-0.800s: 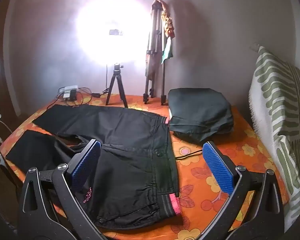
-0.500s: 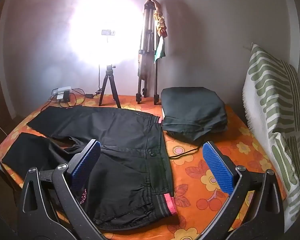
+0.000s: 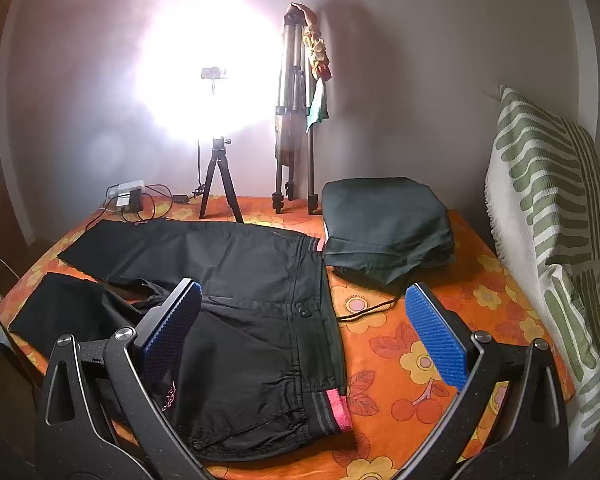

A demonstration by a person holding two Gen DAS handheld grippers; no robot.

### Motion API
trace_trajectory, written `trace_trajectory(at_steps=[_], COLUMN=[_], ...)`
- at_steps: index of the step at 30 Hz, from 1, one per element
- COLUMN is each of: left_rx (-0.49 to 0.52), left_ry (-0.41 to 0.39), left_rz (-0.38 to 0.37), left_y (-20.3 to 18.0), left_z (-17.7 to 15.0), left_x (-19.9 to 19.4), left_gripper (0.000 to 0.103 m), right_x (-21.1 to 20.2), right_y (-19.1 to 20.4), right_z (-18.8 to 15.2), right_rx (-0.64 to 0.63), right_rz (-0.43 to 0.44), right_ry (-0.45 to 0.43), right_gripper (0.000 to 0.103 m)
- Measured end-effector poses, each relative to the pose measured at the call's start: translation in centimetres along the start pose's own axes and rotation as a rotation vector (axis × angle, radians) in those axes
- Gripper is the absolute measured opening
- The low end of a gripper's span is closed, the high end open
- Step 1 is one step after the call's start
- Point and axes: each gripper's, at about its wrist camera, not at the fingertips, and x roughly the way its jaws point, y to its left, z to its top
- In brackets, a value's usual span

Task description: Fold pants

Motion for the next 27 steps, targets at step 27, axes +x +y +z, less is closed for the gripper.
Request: trace_trajectory(at_steps=[27], left_rx=[0.002], left_ry=[-0.002], left_rz=[0.012], left_y=[-0.08], left_z=[-0.26], left_x=[-0.02], left_gripper=[0.103], right_x=[-0.01], right_y=[0.36], right_z=[0.05], right_rx=[0.003], right_rz=[0.009], right_ry=[0.0], right_gripper=[0.103])
